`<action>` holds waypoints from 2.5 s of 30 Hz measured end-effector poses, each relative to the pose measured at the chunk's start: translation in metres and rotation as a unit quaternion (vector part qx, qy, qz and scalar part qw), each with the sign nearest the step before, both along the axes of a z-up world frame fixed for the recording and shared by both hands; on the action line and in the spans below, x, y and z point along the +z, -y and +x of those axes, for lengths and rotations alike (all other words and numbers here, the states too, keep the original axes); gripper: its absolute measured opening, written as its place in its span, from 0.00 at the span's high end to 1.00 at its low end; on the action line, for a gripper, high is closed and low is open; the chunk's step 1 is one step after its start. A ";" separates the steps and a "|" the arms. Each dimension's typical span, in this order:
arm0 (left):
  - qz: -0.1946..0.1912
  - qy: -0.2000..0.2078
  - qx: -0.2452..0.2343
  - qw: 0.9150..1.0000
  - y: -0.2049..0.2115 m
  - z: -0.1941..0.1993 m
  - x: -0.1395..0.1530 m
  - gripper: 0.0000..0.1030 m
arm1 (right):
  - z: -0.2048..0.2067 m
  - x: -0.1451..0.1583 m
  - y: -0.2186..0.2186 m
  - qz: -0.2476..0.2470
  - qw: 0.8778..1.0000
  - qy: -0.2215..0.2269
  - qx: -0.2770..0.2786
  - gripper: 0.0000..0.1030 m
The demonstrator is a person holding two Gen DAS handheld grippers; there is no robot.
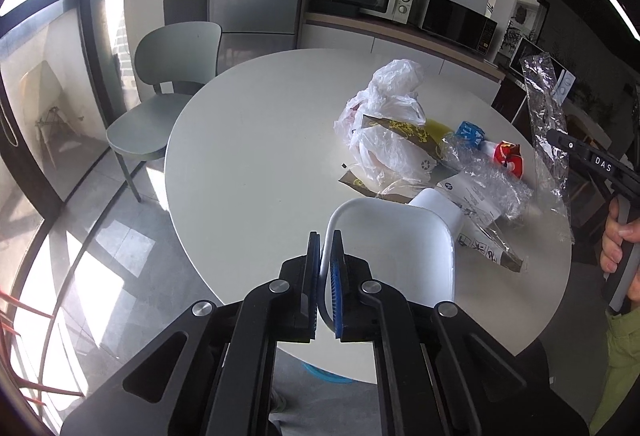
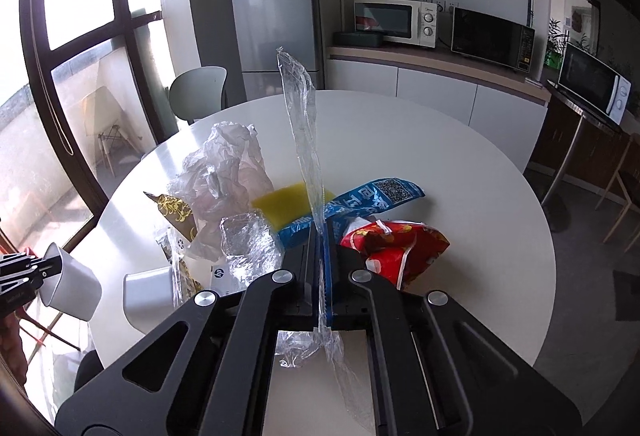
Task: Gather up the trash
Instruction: 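Carry the white cup with the left tool and the plastic bag with the right tool to the blue wastebasket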
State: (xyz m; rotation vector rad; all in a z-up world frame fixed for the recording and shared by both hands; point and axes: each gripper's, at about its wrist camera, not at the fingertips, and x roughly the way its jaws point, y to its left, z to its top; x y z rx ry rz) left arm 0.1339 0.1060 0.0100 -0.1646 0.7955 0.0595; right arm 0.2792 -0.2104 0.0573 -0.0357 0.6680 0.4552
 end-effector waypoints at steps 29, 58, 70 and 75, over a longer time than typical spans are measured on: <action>0.007 -0.051 -0.034 0.998 0.024 -0.110 -0.091 0.95 | -0.224 -0.078 0.028 0.018 0.993 -0.059 0.105 0.99; -0.014 -0.193 -0.009 0.981 0.040 -0.036 -0.258 0.95 | -0.178 -0.294 -0.031 -0.015 0.947 -0.311 0.082 0.99; -0.024 -0.239 0.000 0.971 0.042 0.018 -0.341 0.95 | -0.110 -0.375 -0.044 -0.006 0.928 -0.372 0.033 0.99; -0.026 -0.258 -0.006 0.966 0.046 0.043 -0.376 0.95 | -0.072 -0.411 -0.056 -0.003 0.924 -0.382 0.022 0.99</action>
